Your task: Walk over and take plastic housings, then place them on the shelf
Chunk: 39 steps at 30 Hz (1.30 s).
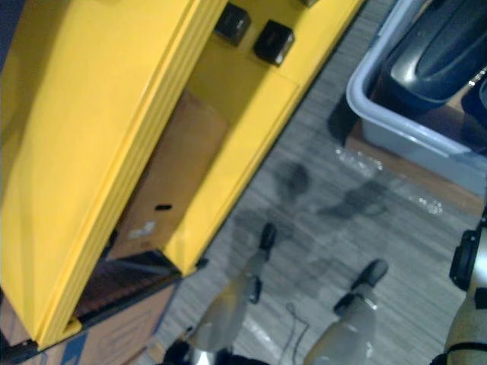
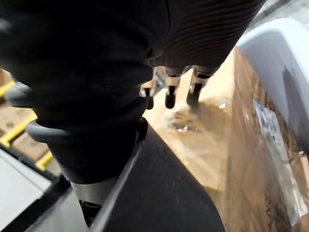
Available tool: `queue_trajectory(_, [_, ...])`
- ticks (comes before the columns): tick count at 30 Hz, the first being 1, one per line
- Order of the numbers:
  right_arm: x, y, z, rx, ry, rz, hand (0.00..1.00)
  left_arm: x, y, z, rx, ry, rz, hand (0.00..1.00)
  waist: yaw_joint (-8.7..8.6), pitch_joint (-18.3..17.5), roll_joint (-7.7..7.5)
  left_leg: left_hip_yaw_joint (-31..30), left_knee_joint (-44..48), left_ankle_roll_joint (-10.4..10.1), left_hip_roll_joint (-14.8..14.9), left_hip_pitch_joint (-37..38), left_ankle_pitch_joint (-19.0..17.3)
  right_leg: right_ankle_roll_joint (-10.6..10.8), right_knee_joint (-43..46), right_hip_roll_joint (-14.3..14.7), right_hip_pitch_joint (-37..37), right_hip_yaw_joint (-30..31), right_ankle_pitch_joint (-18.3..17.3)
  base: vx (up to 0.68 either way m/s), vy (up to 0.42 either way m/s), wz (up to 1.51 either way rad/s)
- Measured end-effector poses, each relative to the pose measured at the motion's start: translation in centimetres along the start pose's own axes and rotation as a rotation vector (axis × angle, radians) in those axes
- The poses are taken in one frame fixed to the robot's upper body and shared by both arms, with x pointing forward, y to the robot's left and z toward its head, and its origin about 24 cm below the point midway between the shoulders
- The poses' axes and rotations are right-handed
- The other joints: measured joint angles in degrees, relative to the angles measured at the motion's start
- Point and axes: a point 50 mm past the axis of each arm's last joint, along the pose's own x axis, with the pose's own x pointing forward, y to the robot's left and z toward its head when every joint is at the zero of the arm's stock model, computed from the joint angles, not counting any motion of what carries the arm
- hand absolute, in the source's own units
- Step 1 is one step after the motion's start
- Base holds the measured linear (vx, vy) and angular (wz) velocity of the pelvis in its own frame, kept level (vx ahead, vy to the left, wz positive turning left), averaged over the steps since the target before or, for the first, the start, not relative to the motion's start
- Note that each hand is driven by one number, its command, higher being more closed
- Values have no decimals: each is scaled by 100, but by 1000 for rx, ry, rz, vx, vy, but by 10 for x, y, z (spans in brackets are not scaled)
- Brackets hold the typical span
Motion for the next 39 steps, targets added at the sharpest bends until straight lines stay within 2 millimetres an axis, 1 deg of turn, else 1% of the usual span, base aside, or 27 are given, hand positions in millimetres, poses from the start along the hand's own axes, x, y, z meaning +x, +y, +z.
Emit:
queue_trajectory(2, [2,-3,-1,-21,11,0,100,0,0,0,0,0,0,0,2,0,0,-11,0,0,1,0,0,-4,26,-3,-1,-2,-19,-17,-16,3])
queue_trajectory(6, [9,-16,-4,-91,15,-15,100,0,0,0,1,0,5,0,1,0,0,-19,0,-4,6,7,3,-1,58,-6,-5,1,-42,0,0,0])
queue_trajectory(10, [12,-20,-5,-123,27,-8,100,0,-1,2,3,-11,12,0,-29,0,0,-7,0,-4,13,29,4,-11,74,0,-3,16,-51,0,0,0])
queue_trajectory(12, [12,-20,-7,-158,38,3,100,0,-1,3,2,-17,16,0,-43,0,0,0,1,-4,15,52,4,-20,91,2,5,26,-57,0,0,0])
queue_trajectory(17, [7,-11,-17,-271,68,51,100,0,-1,11,-3,-63,41,0,-62,4,-7,35,-5,-4,20,177,4,-37,143,7,72,103,-69,-6,-2,-3])
queue_trajectory(19, [4,-6,-21,-321,67,68,100,-1,0,18,-9,-97,51,0,-114,9,-15,27,-9,-4,24,283,3,-30,132,10,198,95,-80,0,0,0])
queue_trajectory(22, [1,0,-21,-355,31,90,100,-2,3,27,9,-140,53,0,-172,30,-45,44,-13,-5,38,357,3,-17,127,24,261,112,-101,-16,-9,-3])
queue_trajectory(23, [-1,2,-22,-374,14,97,100,-3,3,33,10,-165,53,0,-192,50,-73,63,-16,-5,56,388,3,-16,116,45,284,127,-100,-20,-26,-8])
queue_trajectory(25, [-6,9,-29,-405,6,116,100,-6,6,34,29,-180,62,0,-293,96,-139,79,-40,-9,102,464,0,-7,36,109,410,118,-92,-2,-33,-6])
queue_trajectory(27, [-11,15,-32,-416,-27,140,100,-12,14,40,31,-207,86,0,-385,222,-323,133,-41,-35,163,579,-21,-8,-28,176,523,132,-76,16,-43,-10])
queue_trajectory(29, [-14,17,-35,-425,-46,149,100,-15,18,42,28,-214,100,0,-430,289,-425,154,-39,-54,206,643,-35,-5,-108,235,623,122,-34,22,-40,-7])
queue_trajectory(30, [-15,16,-37,-420,-57,151,100,-18,19,47,32,-223,105,0,-452,336,-500,156,-38,-70,239,713,-47,12,-169,277,724,108,2,26,-33,-4])
queue_trajectory(32, [-19,19,-41,-409,-82,162,100,-22,22,49,39,-223,129,0,-461,342,-586,167,-37,-78,276,808,-54,12,-211,320,849,87,8,17,-16,-1])
queue_trajectory(33, [-28,25,-48,-397,-99,177,100,-28,23,49,53,-228,168,0,-461,327,-676,182,-20,-87,310,910,-60,8,-250,361,969,71,19,28,-35,-1])
queue_trajectory(34, [-31,28,-51,-384,-100,181,100,-30,24,50,64,-231,180,0,-461,320,-701,180,-19,-92,327,947,-64,4,-274,383,1028,54,22,15,-39,0])
queue_trajectory(36, [-45,36,-64,-378,-113,210,100,-36,28,52,103,-238,210,0,-438,278,-826,175,-18,-105,399,1020,-74,-12,-337,461,1176,-20,32,-19,-34,5])
queue_trajectory(37, [-48,38,-67,-374,-110,217,100,-37,29,54,125,-244,213,0,-427,260,-863,170,-18,-109,424,1026,-77,-19,-369,487,1209,-41,35,-38,-35,2])
queue_trajectory(38, [-56,43,-77,-369,-95,234,100,-40,32,56,150,-248,219,0,-388,206,-966,177,-18,-116,462,1028,-82,-27,-414,535,1224,-47,39,-35,-28,-2])
queue_trajectory(39, [-60,46,-82,-371,-87,246,100,-41,34,57,172,-249,221,0,-369,173,-1017,181,-18,-119,475,1027,-85,-32,-441,556,1230,-46,39,-38,-27,-8])
